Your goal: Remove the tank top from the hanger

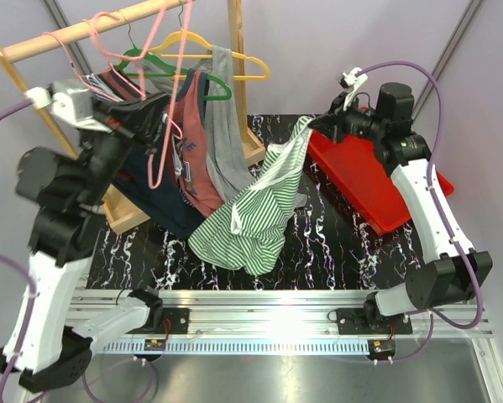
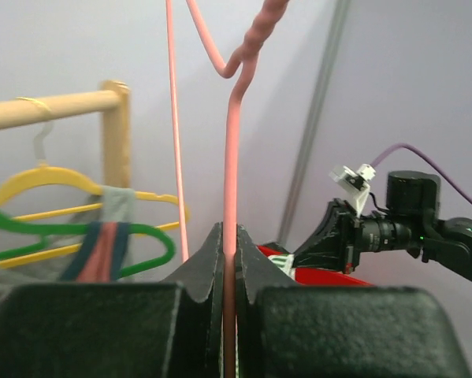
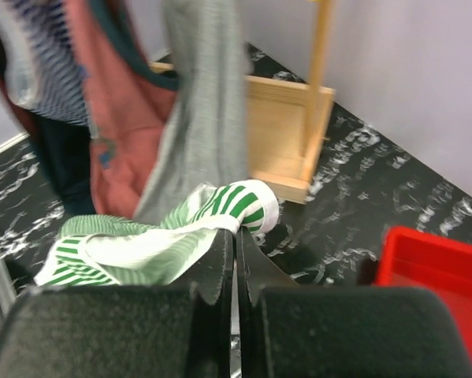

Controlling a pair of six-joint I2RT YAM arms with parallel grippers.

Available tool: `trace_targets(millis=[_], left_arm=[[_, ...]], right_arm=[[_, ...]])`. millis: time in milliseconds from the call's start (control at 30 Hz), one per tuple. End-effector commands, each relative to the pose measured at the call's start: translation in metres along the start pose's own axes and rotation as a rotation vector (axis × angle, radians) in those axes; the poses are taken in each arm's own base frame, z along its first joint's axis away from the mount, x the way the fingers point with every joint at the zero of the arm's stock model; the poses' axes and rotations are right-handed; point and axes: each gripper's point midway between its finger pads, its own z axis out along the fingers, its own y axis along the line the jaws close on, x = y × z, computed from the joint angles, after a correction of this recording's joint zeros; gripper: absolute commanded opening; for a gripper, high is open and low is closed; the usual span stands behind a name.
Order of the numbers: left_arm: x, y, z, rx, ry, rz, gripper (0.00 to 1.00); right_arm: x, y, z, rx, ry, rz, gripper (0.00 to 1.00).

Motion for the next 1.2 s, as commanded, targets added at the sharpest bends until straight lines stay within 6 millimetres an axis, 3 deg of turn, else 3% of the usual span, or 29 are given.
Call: trace_targets(millis=[0,33,167,233,400,433,500,533,633,767,800,933,1033,1167], left_arm=[[-0.031,0.023,-0.046,-0.193,-0.019,0.097,0.0],[-0.038,0.024,-0.056,-0.212,-0.026,0.115,0.0],[-0.055,0.029,-0.097,-0.301,0.001,0.147,0.0],[-0.07,0.024,-0.117,-0.31,-0.018,0.167,0.0],[-0.071,0.028,-0.147,-0.377,0.026,0.139,0.0],[-0.073,0.029,-0.157,-0.405,0.028,0.119,0.0],[-0.072,0.034,-0.167,-0.449,0.04,0.097,0.0],[-0.07,0.035,-0.173,-0.471,0.043,0.07,0.0],[-0.051,0.057,-0.208,-0.64,0.096,0.026,0.0],[-0.028,0.069,-0.233,-0.743,0.146,-0.023,0.0],[-0.024,0.072,-0.237,-0.768,0.151,-0.033,0.0],[-0.009,0.075,-0.253,-0.827,0.179,-0.091,0.0],[0.004,0.082,-0.245,-0.866,0.236,-0.094,0.0],[0.014,0.095,-0.219,-0.921,0.272,-0.088,0.0]], right_arm=[[-0.034,-0.047,-0.01,0.133,-0.078,-0.064,0.0],[-0.049,-0.058,-0.019,0.164,-0.107,-0.075,0.0],[-0.06,-0.071,-0.021,0.163,-0.118,-0.088,0.0],[-0.045,-0.068,-0.014,0.117,-0.085,-0.063,0.01],[0.018,-0.047,0.002,-0.044,0.052,0.022,0.04],[0.039,-0.045,0.005,-0.047,0.095,0.02,0.04],[0.053,-0.041,0.004,-0.045,0.121,0.004,0.04],[0.069,-0.039,0.005,-0.049,0.147,0.002,0.04],[0.084,-0.02,0.008,-0.08,0.184,-0.037,0.05],[0.106,-0.001,0.017,-0.128,0.242,-0.081,0.08],[0.114,0.005,0.018,-0.146,0.266,-0.08,0.11],[0.127,0.016,0.024,-0.176,0.291,-0.084,0.66],[0.127,0.01,0.026,-0.149,0.29,-0.085,0.81],[0.124,0.008,0.028,-0.144,0.278,-0.088,0.86]])
